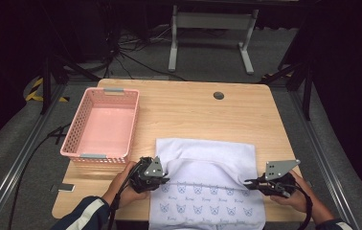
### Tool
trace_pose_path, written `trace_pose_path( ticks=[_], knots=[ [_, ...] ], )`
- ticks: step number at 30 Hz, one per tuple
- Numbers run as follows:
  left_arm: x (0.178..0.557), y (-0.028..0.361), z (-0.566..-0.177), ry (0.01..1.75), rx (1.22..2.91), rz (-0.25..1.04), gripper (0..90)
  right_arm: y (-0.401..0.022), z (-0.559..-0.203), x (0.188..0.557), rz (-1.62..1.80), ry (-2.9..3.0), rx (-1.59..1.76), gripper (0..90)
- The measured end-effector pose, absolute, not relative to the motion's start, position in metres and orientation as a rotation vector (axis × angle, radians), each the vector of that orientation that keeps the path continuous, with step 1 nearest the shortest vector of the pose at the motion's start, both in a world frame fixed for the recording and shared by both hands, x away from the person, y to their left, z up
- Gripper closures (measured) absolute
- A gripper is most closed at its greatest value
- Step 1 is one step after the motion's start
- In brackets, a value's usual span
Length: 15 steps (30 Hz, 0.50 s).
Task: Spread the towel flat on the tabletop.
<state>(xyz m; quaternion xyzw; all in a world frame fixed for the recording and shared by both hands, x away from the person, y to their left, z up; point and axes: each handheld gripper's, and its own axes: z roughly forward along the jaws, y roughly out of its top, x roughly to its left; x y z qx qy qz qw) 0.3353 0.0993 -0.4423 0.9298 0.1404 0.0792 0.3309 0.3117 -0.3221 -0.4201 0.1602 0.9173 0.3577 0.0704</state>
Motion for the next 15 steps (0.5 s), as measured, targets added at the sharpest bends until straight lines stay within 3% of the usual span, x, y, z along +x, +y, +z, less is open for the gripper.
trace_pose_path(
  ticks=[3, 8, 15],
  knots=[
    [0.336, 0.095, -0.455, 0.375, 2.478, 0.230, 82.9, -0.321, -0.439, 0.311, 0.963, 2.807, 0.535, 85.9],
    [0.345, 0.094, -0.456, 0.410, 2.476, 0.188, 83.1, -0.320, -0.441, 0.316, 0.936, 2.785, 0.579, 86.0],
    [0.374, 0.082, -0.458, 0.472, 2.438, 0.262, 83.4, -0.325, -0.444, 0.340, 0.911, 2.666, 0.687, 86.1]
  ],
)
